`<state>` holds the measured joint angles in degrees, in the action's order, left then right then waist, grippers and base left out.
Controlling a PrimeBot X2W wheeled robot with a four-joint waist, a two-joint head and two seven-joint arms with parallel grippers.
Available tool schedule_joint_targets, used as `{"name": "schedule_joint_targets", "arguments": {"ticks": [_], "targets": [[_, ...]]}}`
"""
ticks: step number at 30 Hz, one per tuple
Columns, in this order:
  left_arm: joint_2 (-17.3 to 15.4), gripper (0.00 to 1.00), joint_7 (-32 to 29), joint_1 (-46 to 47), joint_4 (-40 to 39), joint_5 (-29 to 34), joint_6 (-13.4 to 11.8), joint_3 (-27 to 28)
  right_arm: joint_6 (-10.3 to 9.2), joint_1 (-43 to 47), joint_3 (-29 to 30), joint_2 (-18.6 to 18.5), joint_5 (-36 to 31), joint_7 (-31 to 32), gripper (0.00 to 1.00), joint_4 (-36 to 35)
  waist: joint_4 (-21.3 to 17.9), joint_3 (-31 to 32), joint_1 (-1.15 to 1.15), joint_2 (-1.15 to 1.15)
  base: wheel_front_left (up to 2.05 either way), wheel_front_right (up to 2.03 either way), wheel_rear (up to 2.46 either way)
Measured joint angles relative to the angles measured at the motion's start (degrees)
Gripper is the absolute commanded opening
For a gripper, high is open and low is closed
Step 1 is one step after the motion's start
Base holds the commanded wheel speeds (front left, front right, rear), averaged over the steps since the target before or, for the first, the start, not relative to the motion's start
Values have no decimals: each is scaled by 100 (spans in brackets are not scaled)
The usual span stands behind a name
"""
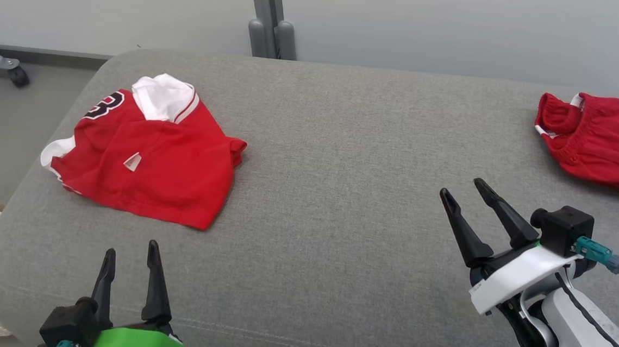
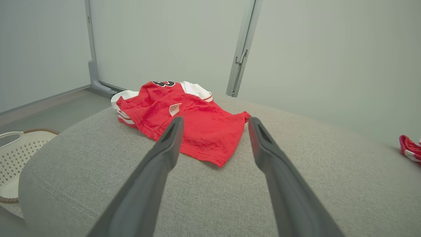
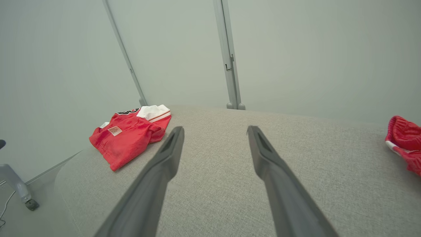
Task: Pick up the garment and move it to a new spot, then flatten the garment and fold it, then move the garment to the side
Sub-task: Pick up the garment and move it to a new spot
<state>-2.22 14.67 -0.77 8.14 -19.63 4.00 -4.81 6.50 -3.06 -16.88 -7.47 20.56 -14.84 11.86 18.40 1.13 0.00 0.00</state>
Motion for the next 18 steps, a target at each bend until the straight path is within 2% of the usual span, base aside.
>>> {"name": "schedule_joint_targets", "arguments": {"ticks": [18], "targets": [[-3, 100, 0, -66, -44, 18, 0, 82, 4, 0, -27, 8, -1, 0, 100, 16, 419, -36, 0, 0, 0, 0, 0]]}}
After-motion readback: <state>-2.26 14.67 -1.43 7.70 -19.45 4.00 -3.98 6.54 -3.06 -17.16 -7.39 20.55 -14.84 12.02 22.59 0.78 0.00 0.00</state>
